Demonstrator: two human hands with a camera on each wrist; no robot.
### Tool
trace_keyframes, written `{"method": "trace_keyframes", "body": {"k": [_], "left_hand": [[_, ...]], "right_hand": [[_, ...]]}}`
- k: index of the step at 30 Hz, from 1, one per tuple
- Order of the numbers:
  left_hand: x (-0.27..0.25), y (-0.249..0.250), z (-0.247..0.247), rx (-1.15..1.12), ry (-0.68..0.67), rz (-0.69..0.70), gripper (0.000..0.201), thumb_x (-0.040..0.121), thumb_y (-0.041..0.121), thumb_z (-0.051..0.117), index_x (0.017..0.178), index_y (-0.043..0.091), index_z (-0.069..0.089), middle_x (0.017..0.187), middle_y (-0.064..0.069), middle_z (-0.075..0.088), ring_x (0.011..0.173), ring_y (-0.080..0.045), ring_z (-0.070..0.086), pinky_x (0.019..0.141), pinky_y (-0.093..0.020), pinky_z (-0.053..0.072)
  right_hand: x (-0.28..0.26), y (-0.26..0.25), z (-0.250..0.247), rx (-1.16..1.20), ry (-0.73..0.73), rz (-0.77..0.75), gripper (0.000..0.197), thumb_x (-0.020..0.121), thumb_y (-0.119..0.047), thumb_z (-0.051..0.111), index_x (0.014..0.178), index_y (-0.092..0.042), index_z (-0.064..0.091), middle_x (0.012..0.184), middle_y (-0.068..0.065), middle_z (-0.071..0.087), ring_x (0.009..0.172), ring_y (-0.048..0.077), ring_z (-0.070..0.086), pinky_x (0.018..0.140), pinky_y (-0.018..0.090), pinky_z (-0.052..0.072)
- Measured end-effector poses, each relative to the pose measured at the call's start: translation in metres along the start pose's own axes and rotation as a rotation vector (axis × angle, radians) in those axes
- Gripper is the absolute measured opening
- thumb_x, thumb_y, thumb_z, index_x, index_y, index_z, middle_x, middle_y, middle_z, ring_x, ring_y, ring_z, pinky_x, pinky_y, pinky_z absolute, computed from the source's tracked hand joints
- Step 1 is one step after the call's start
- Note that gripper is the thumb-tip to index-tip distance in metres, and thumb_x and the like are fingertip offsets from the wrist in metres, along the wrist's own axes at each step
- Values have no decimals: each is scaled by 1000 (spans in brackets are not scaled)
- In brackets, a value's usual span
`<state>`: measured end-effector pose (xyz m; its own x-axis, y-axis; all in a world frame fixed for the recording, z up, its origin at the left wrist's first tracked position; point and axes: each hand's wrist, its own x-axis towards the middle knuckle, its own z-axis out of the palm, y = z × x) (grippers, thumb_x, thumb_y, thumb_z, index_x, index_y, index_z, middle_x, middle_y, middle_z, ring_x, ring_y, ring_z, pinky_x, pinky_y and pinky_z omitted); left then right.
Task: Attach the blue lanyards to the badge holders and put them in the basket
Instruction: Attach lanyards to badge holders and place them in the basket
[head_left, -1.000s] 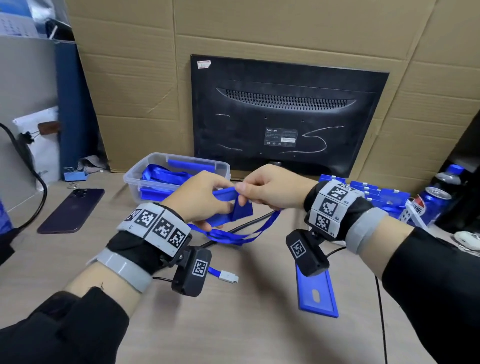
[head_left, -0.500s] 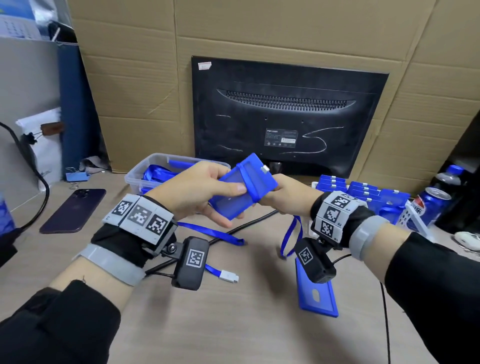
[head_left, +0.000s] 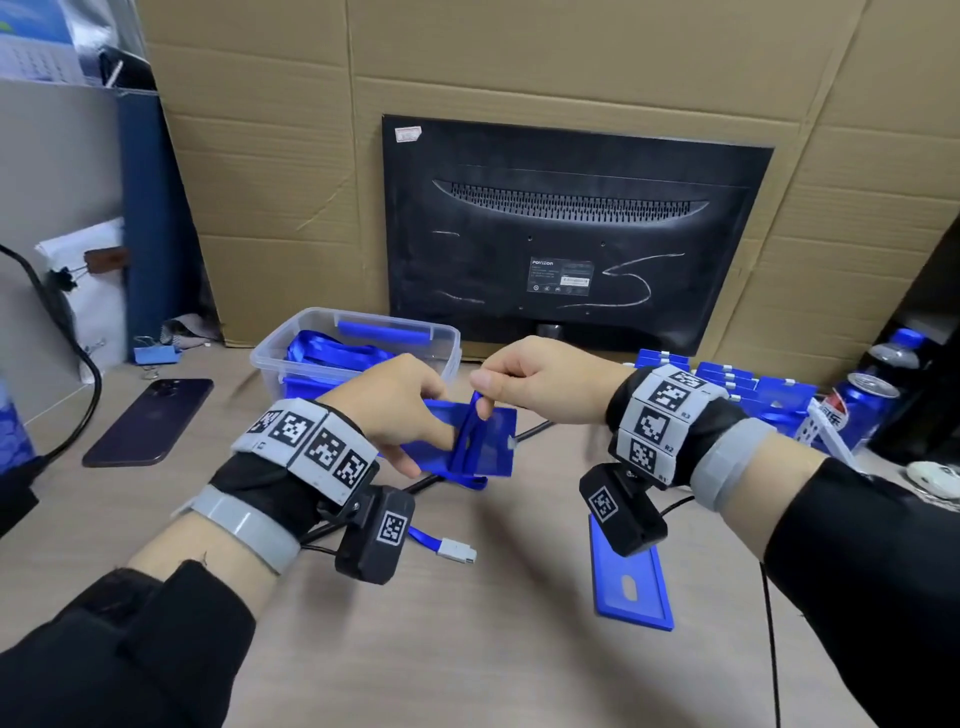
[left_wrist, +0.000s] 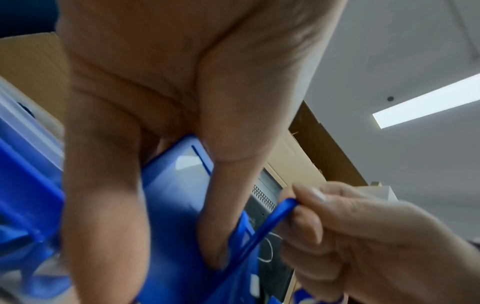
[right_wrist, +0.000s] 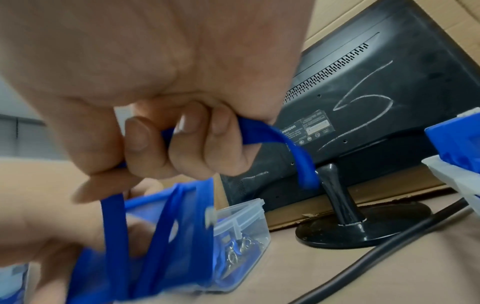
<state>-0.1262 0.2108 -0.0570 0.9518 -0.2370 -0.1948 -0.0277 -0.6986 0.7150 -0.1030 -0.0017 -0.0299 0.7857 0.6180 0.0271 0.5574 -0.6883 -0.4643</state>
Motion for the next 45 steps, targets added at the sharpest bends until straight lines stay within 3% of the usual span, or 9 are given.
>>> {"method": "trace_keyframes", "body": {"k": [5,10,15,18,22,27,34,38,45], "left_hand": [[-9,10,-1,-23,-166,52,25,84,26,87,77,10,69,72,1,65,75,-31,79,75,-40,66],[-13,15,0,-353,-189,64,20,98,15,70,111,0,74,103,-16,78,91,-35,79,69,-34,65],[-8,17,3,-555,119,-44,19,98,10,69,108,-5,72,102,-21,78,80,-31,80,59,-33,63],[-3,15,6,-521,198,-110,9,96,7,70,91,-1,68,92,-21,77,74,-33,80,59,-36,65],[0,11,4,-386,207,-162,8,92,5,69,94,0,64,92,-25,75,70,-34,79,57,-37,64],[-3,9,-2,-307,70,-133,14,90,9,73,98,0,65,88,-19,68,70,-34,78,56,-36,64],[-4,7,-1,-340,15,-90,34,88,15,78,111,-9,70,92,-15,61,69,-31,75,57,-35,63],[-6,10,3,-316,26,-81,26,87,22,82,100,1,74,85,-11,69,71,-30,77,63,-39,67],[-2,14,9,-318,116,-80,46,89,38,81,108,-2,70,88,-19,79,71,-29,80,61,-33,66]], "right_hand": [[0,15,3,-30,99,75,45,108,-42,52,66,-27,60,62,-2,41,56,12,35,58,31,33],[-7,34,8,175,57,198,30,91,-29,56,77,-3,55,65,2,35,61,19,27,55,28,28],[-17,29,6,276,-148,176,35,109,-35,53,87,-23,77,62,-8,38,56,11,35,52,23,38],[-14,16,-1,48,-167,119,31,109,-33,53,98,-27,81,65,-9,53,57,14,48,52,19,44],[-9,10,-10,-119,-4,85,24,105,-29,58,93,-28,78,74,-16,74,53,9,64,62,22,56],[-4,9,-10,-202,244,-60,4,88,-26,83,85,-28,83,66,-20,66,64,0,60,63,8,39],[-5,3,-11,-119,330,-100,33,69,-31,97,83,-28,68,71,-9,68,65,4,61,62,15,47],[-6,2,-10,-94,365,-102,27,70,-32,97,80,-26,73,68,-8,70,64,5,62,64,17,49],[-8,9,-8,-14,454,-117,11,83,-21,88,91,-28,83,68,-12,71,64,4,63,69,16,50]]}}
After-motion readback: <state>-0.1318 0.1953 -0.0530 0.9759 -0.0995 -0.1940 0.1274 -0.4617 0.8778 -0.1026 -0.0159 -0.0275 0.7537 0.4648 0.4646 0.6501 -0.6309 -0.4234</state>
